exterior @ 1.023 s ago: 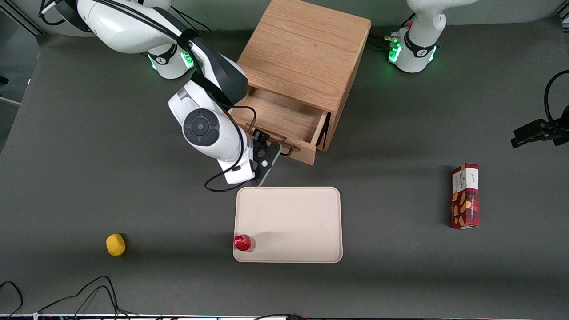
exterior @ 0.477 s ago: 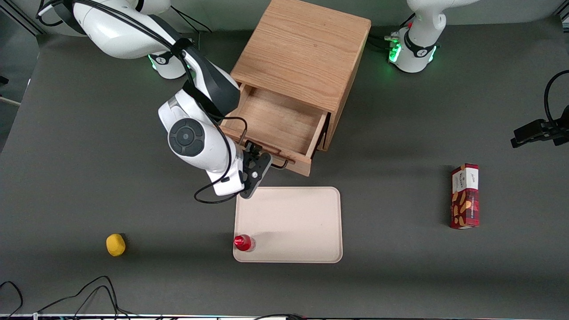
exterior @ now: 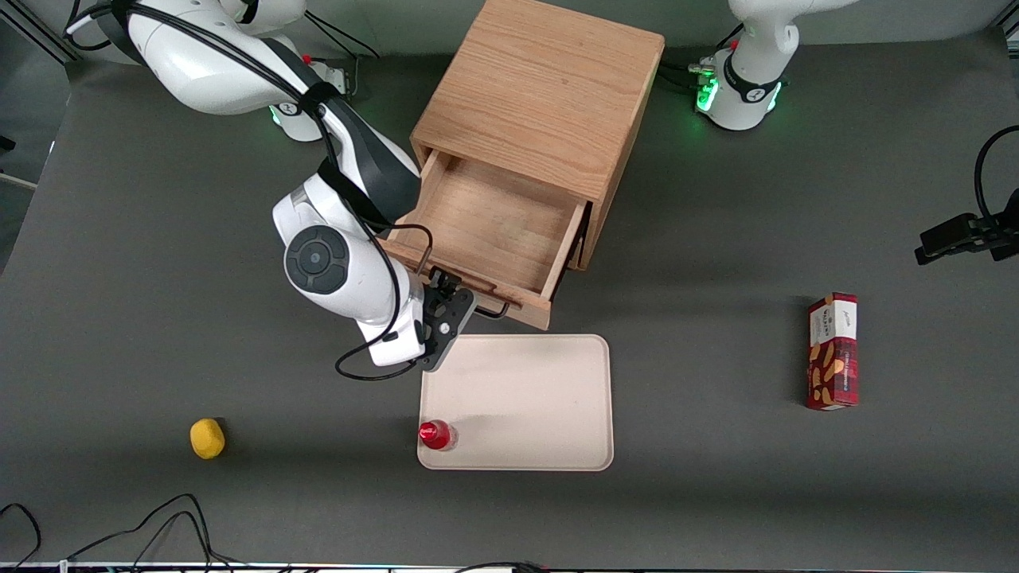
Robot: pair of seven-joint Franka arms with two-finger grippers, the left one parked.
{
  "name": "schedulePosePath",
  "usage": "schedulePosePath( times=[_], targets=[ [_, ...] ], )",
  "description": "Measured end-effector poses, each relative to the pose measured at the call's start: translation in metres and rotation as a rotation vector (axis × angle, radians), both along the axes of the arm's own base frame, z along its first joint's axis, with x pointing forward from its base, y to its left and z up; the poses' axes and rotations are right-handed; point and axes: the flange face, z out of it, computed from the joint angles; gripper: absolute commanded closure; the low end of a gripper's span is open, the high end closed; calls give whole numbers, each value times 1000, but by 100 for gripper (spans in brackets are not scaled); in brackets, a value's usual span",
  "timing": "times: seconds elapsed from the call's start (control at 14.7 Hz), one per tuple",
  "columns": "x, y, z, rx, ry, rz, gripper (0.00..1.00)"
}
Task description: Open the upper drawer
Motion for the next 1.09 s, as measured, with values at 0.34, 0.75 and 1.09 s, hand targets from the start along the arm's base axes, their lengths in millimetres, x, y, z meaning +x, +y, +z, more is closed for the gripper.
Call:
schedulePosePath(
  times=[0.34, 0.75, 1.09],
  targets=[
    [15, -15, 1, -3, -21, -2, 0],
    [28, -28, -4, 1, -54, -27, 0],
    [33, -29, 3, 6, -73, -26, 0]
  ],
)
